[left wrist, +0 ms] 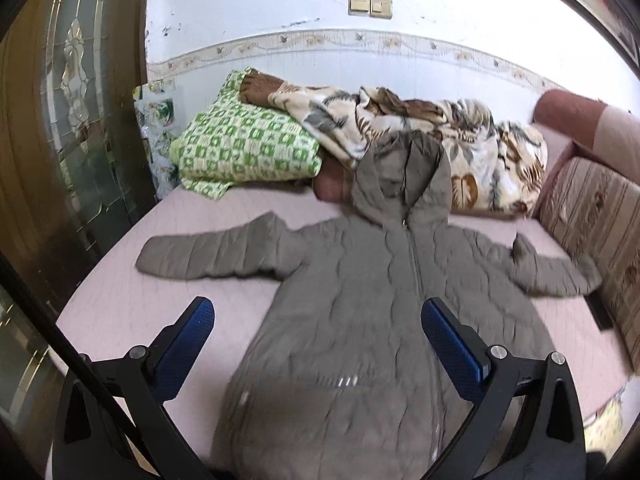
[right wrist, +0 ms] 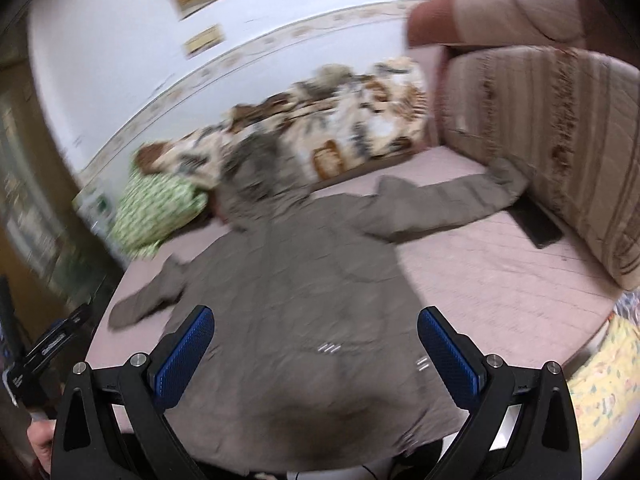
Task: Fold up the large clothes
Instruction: 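Grasp the jacket sleeve cuff with the right gripper and lift it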
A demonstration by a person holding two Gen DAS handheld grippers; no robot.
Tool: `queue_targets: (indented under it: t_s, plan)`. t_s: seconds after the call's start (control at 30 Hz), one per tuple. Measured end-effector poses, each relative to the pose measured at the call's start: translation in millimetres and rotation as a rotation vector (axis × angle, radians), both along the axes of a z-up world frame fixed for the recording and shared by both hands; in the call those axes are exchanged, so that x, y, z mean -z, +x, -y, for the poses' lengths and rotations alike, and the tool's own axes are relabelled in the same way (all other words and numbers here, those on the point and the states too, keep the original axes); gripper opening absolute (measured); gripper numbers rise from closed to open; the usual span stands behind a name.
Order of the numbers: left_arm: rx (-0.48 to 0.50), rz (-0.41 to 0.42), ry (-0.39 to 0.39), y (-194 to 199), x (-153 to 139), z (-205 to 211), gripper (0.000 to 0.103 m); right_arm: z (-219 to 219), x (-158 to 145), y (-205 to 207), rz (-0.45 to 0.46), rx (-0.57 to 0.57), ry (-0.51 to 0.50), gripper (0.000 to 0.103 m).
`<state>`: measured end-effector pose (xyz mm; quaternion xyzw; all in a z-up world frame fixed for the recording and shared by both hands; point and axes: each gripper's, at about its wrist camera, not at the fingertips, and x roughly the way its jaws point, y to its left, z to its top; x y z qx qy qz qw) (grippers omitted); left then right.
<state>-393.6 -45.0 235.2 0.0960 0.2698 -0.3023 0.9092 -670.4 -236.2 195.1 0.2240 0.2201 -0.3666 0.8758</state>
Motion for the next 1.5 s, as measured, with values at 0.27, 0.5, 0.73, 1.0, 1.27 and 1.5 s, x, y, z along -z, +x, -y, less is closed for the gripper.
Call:
queue_targets:
  t_s: [0.27, 0.5, 0.73, 1.0, 1.27, 1.5]
  plan:
    - [0.035, 0.109, -0.048, 29, 31, 100, 0.103, 150, 22, -51, 0.13, 0.146, 0.277, 0.103]
    - [0.14, -0.038, 0.096, 59, 101, 157, 0.103, 300, 80, -69, 0.185, 0.313, 0.405, 0.075]
    - [0.121, -0.05, 0.089, 71, 112, 151, 0.103, 406, 126, -68, 0.133, 0.458, 0.424, 0.065]
    - [0.134, -0.064, 0.107, 75, 118, 160, 0.103, 463, 152, -70, 0.074, 0.55, 0.361, 0.065]
    - [0.13, -0.068, 0.136, 75, 125, 166, 0.103, 487, 165, -44, -0.055, 0.547, 0.316, 0.037]
    - [0.123, -0.06, 0.13, 74, 123, 165, 0.103, 458, 131, -51, 0.015, 0.513, 0.246, 0.016]
